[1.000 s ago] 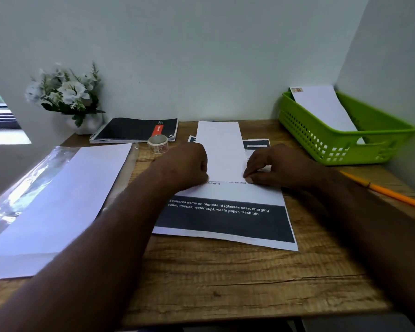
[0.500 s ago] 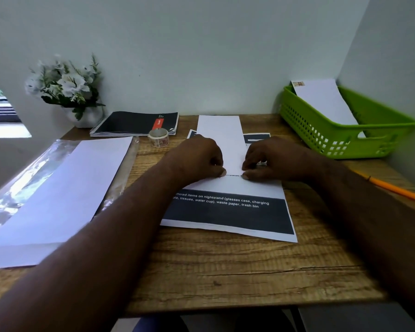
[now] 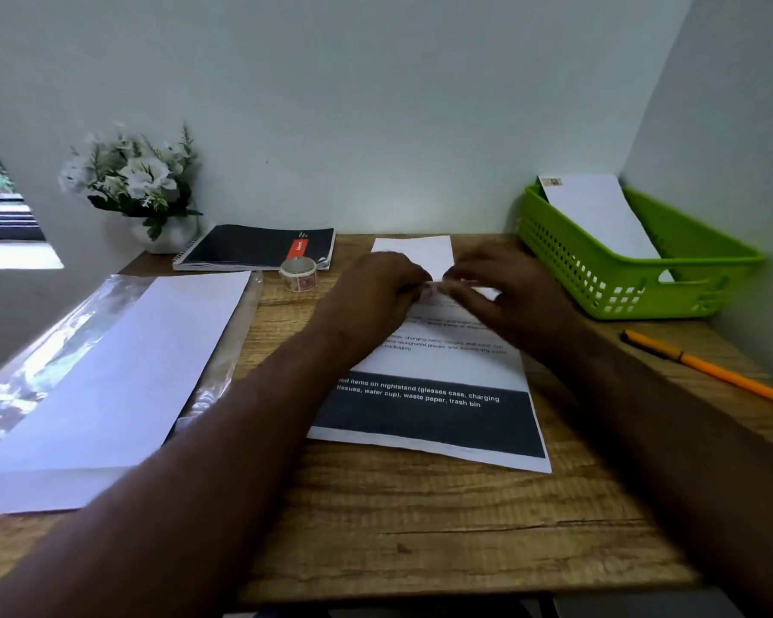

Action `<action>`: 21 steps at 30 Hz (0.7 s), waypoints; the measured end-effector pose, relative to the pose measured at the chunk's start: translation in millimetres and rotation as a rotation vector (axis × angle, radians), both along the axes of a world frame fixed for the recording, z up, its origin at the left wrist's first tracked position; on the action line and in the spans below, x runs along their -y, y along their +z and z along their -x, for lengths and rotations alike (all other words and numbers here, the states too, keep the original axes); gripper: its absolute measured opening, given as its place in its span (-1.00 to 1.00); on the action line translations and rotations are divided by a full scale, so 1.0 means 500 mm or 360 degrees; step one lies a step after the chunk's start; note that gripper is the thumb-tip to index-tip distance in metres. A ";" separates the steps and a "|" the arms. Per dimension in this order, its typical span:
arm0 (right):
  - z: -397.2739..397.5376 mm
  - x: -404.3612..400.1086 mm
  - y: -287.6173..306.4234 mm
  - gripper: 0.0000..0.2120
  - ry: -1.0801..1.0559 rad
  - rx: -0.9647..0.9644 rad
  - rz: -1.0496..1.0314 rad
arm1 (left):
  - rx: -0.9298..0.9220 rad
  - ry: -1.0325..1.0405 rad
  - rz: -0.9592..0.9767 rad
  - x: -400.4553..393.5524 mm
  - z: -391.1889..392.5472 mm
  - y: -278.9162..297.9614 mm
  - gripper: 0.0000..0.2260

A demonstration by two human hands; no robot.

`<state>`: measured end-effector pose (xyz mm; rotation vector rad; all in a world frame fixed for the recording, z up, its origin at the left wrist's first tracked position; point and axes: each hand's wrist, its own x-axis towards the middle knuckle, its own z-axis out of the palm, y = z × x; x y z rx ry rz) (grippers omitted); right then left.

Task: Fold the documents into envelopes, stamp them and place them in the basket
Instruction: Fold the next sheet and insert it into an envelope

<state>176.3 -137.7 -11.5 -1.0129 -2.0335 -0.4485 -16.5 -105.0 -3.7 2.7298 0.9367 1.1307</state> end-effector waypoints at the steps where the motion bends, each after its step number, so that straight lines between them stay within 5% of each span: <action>1: -0.006 0.001 0.005 -0.79 -0.0028 -0.0196 -0.0024 | 0.0214 -0.0013 -0.0079 0.000 0.004 0.006 -0.87; 6: -0.060 -0.005 0.006 -0.53 -0.0263 -0.0698 -0.0007 | 0.1563 -0.0035 0.0362 0.010 0.036 0.059 -0.90; 9: -0.079 -0.019 -0.004 -0.48 -0.0410 -0.0789 0.0128 | 0.1788 0.0139 0.0662 -0.026 0.064 0.062 -0.88; 14: -0.079 -0.027 -0.034 -0.51 -0.0452 -0.0449 0.0785 | 0.0796 0.0649 0.1181 -0.083 0.113 0.006 -0.80; 18: -0.067 -0.021 -0.050 -0.53 -0.0483 -0.0077 0.1309 | -0.0305 0.0966 0.1029 -0.066 0.122 -0.008 -0.54; 21: -0.064 -0.025 -0.048 -0.52 -0.0529 0.0172 0.1338 | -0.0546 0.1179 0.0837 -0.052 0.123 0.008 -0.51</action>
